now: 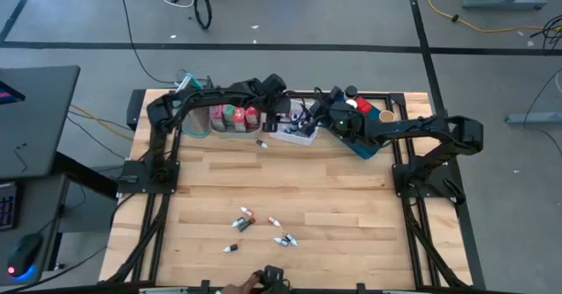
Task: Pick & Place Kitchen Items
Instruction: Adjust the large orange food coloring bottle into the white bin
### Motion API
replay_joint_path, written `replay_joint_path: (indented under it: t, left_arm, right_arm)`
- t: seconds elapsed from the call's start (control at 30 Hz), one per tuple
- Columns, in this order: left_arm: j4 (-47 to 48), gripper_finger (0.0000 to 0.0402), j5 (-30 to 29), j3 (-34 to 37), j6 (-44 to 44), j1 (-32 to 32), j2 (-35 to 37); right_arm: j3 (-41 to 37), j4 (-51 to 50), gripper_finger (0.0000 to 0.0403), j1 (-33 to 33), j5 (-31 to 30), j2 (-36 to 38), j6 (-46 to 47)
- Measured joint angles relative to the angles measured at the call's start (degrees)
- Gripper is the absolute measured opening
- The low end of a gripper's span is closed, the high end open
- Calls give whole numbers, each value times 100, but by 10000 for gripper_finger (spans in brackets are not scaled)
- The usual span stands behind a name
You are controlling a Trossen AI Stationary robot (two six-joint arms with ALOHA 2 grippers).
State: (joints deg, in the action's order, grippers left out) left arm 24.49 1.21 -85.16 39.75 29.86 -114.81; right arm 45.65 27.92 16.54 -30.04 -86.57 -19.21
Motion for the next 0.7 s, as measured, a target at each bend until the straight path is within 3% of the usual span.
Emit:
replay_joint_path:
  t: [0.27, 0.7]
  left_arm:
    - [183, 194, -7, 10, 206, -7, -246]
    - [886, 194, -16, 6, 398, -636, -174]
  right_arm:
    - [2, -877, 201, 78, 257, 322, 524]
    - [0, -1612, 201, 78, 306, 320, 977]
